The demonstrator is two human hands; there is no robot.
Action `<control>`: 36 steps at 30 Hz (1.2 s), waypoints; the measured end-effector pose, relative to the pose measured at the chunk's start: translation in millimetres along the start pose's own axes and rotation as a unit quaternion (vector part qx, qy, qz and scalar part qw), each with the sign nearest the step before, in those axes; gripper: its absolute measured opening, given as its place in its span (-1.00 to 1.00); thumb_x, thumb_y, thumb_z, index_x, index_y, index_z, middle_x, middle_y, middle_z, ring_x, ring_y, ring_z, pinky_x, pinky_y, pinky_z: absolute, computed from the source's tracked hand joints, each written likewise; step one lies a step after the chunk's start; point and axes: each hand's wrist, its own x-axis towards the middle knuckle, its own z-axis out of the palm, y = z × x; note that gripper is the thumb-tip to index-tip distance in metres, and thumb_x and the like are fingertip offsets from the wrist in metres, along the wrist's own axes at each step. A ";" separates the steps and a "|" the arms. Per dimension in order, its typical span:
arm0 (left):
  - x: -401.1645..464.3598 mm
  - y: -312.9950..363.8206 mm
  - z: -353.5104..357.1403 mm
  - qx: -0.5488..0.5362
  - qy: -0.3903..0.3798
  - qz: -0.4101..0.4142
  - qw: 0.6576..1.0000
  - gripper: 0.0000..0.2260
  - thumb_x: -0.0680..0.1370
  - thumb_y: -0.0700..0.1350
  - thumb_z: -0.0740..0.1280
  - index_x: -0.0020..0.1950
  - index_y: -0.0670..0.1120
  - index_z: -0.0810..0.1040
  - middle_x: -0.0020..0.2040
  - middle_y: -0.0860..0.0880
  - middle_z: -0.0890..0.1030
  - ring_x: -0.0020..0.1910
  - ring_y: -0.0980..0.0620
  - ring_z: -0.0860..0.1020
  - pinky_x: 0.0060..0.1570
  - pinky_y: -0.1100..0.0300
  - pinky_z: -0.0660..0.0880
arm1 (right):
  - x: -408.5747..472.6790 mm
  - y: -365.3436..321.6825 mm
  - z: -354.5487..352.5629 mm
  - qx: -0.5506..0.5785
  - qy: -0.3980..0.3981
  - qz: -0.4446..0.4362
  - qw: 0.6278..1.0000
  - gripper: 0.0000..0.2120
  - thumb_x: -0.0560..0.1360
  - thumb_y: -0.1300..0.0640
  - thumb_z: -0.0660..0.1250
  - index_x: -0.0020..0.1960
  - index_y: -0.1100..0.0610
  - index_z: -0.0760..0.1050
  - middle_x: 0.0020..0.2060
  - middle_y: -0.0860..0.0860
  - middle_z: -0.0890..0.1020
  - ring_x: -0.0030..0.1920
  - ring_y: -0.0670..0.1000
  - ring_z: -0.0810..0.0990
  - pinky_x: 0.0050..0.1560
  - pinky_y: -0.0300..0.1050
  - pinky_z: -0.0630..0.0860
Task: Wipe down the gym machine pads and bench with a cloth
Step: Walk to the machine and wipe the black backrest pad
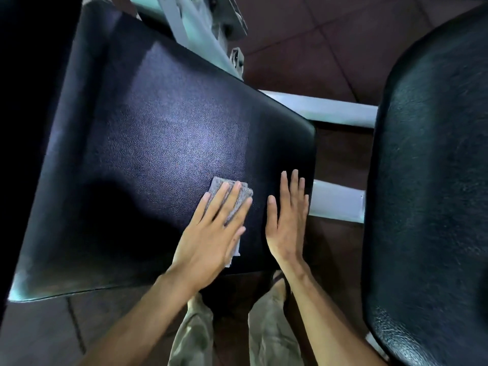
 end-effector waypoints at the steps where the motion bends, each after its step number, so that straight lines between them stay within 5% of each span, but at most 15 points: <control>1: 4.7 -6.3 -4.4 -0.004 0.003 0.008 1.000 -0.50 0.67 0.06 -0.06 0.61 -0.03 0.01 0.63 -0.11 0.00 0.61 -0.10 0.01 0.53 -0.06 0.01 | -1.3 -2.3 -2.2 0.034 -0.003 0.010 0.999 -0.47 0.65 -0.06 -0.02 0.60 0.03 0.06 0.61 -0.03 0.00 0.60 -0.07 -0.13 0.59 0.10 -0.09; 4: 27.8 -42.4 -27.2 -0.032 0.031 -0.054 0.998 -0.50 0.66 0.07 -0.05 0.60 0.00 0.05 0.62 -0.11 0.04 0.60 -0.12 0.01 0.53 -0.11 0.00 | -9.0 -24.0 -7.7 0.153 0.033 0.046 0.987 -0.46 0.65 -0.07 0.03 0.59 0.06 0.10 0.61 -0.02 0.05 0.60 -0.08 -0.10 0.59 0.14 -0.04; 8: 31.9 -78.3 -32.4 -0.011 0.033 -0.202 0.979 -0.49 0.65 0.08 -0.08 0.60 0.00 0.03 0.63 -0.10 -0.03 0.61 -0.11 -0.08 0.54 -0.18 -0.13 | -35.5 -89.0 9.2 0.167 0.033 0.028 0.985 -0.46 0.66 -0.07 -0.05 0.59 0.11 0.09 0.61 0.01 0.01 0.60 -0.05 -0.11 0.59 0.00 -0.09; 12: 32.5 -74.0 -27.7 0.000 0.047 -0.206 0.977 -0.49 0.66 0.09 -0.08 0.61 0.03 0.00 0.63 -0.07 -0.07 0.62 -0.07 -0.10 0.55 -0.16 -0.15 | -64.5 -108.8 43.2 0.008 -0.003 0.056 0.998 -0.44 0.68 -0.07 -0.14 0.61 0.12 -0.09 0.61 0.08 -0.13 0.61 0.04 -0.18 0.57 0.00 -0.10; 16: 32.2 -74.1 -26.9 -0.006 0.060 -0.214 0.975 -0.50 0.66 0.08 -0.05 0.61 0.03 0.03 0.63 -0.07 -0.04 0.62 -0.07 -0.07 0.56 -0.17 -0.11 | -71.0 -70.4 43.0 -0.078 0.009 0.078 0.994 -0.43 0.67 -0.08 -0.21 0.60 0.17 -0.04 0.59 0.18 0.00 0.59 0.14 -0.03 0.54 0.09 0.01; 19: 32.1 -70.4 -25.4 -0.007 0.070 -0.217 0.974 -0.50 0.66 0.08 -0.05 0.61 0.03 0.03 0.63 -0.08 -0.04 0.62 -0.07 -0.07 0.56 -0.18 -0.09 | -48.9 -28.5 22.5 -0.045 0.024 0.151 0.987 -0.42 0.66 -0.07 -0.20 0.59 0.20 -0.05 0.59 0.21 0.01 0.59 0.21 -0.02 0.53 0.27 0.10; 23: 33.7 -69.9 -23.7 -0.007 0.086 -0.219 0.972 -0.51 0.67 0.07 -0.03 0.60 0.03 0.05 0.63 -0.08 -0.02 0.62 -0.08 -0.04 0.56 -0.18 -0.08 | 66.6 -27.1 -4.5 0.033 0.082 0.262 0.961 -0.41 0.67 -0.08 -0.06 0.59 0.21 -0.04 0.59 0.20 -0.07 0.60 0.21 -0.13 0.54 0.28 -0.03; 27: 33.5 -70.2 -21.4 0.002 0.102 -0.215 0.971 -0.52 0.68 0.06 -0.02 0.60 0.03 0.07 0.63 -0.09 -0.01 0.62 -0.08 -0.03 0.56 -0.18 -0.07 | 130.8 -87.2 7.3 -0.028 0.044 0.114 0.992 -0.23 0.58 -0.27 0.10 0.60 0.16 -0.01 0.59 0.19 -0.01 0.60 0.20 -0.10 0.52 0.32 -0.12; 30: 32.2 -70.0 -22.7 -0.006 0.102 -0.215 0.971 -0.52 0.68 0.06 -0.03 0.60 0.03 0.06 0.63 -0.08 -0.02 0.62 -0.07 -0.04 0.56 -0.18 -0.09 | 71.0 -90.2 9.4 -0.065 -0.012 -0.035 0.997 -0.27 0.60 -0.25 0.02 0.61 0.12 -0.07 0.60 0.15 -0.06 0.60 0.15 -0.12 0.53 0.22 -0.11; 32: 32.5 -68.9 -22.7 -0.005 0.100 -0.218 0.971 -0.52 0.68 0.07 -0.03 0.60 0.03 0.05 0.63 -0.08 -0.03 0.62 -0.06 -0.05 0.56 -0.17 -0.09 | 19.9 -58.7 3.1 -0.090 -0.044 -0.050 0.994 -0.30 0.60 -0.25 -0.07 0.61 0.11 -0.08 0.61 0.14 -0.08 0.61 0.13 -0.12 0.55 0.21 -0.07; 36: 33.6 -69.1 -22.7 -0.006 0.101 -0.223 0.970 -0.52 0.67 0.07 -0.02 0.60 0.04 0.06 0.63 -0.08 -0.01 0.62 -0.07 -0.04 0.56 -0.17 -0.09 | 30.6 -0.6 -14.7 -0.074 0.006 0.148 0.986 -0.31 0.62 -0.20 -0.08 0.60 0.18 -0.09 0.60 0.17 -0.06 0.60 0.15 -0.09 0.53 0.31 0.01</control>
